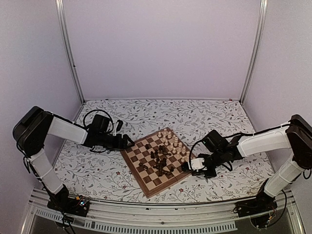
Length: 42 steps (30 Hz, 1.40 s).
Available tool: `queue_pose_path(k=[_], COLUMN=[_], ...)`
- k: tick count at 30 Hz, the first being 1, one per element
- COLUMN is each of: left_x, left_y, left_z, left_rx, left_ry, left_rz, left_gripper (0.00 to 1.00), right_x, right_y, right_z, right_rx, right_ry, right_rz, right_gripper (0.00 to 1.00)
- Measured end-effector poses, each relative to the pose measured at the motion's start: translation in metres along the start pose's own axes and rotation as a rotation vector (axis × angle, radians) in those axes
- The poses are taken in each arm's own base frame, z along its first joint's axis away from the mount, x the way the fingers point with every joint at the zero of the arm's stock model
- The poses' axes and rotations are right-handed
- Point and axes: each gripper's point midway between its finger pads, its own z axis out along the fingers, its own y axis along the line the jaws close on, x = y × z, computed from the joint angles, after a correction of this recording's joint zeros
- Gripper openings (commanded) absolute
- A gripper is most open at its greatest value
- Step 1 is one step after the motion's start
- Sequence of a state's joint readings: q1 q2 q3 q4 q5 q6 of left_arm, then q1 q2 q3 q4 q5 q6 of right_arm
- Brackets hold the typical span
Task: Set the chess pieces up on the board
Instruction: Adjust the chessboard at the center of the board.
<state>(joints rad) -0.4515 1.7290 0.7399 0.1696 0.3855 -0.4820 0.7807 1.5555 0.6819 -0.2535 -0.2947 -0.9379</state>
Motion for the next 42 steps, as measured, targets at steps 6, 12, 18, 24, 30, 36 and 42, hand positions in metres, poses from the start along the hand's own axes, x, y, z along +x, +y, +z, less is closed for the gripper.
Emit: queue_pose_path(k=[6, 12, 18, 24, 30, 36, 42], left_x=[0.007, 0.018, 0.031, 0.055, 0.077, 0.097, 0.110], left_y=[-0.008, -0.024, -0.044, -0.063, -0.078, -0.093, -0.100], left_z=[0.001, 0.003, 0.003, -0.003, -0.004, -0.002, -0.002], left_rx=[0.021, 0.050, 0.074, 0.097, 0.112, 0.125, 0.133], left_ry=[-0.004, 0.020, 0.060, 0.109, 0.146, 0.187, 0.220], left_rz=[0.000, 0.008, 0.021, 0.058, 0.096, 0.141, 0.171], left_gripper=[0.82, 0.81, 0.82, 0.81, 0.81, 0.81, 0.79], right_x=[0.013, 0.032, 0.050, 0.057, 0.061, 0.067, 0.071], right_y=[-0.025, -0.060, -0.086, -0.098, -0.103, -0.109, -0.111], right_z=[-0.001, -0.006, -0.010, -0.012, -0.014, -0.016, -0.018], right_rx=[0.057, 0.140, 0.223, 0.271, 0.297, 0.326, 0.339], right_ry=[0.017, 0.048, 0.086, 0.113, 0.134, 0.158, 0.176], right_rz=[0.040, 0.089, 0.116, 0.113, 0.114, 0.118, 0.120], right_gripper=[0.02, 0.01, 0.02, 0.02, 0.02, 0.02, 0.03])
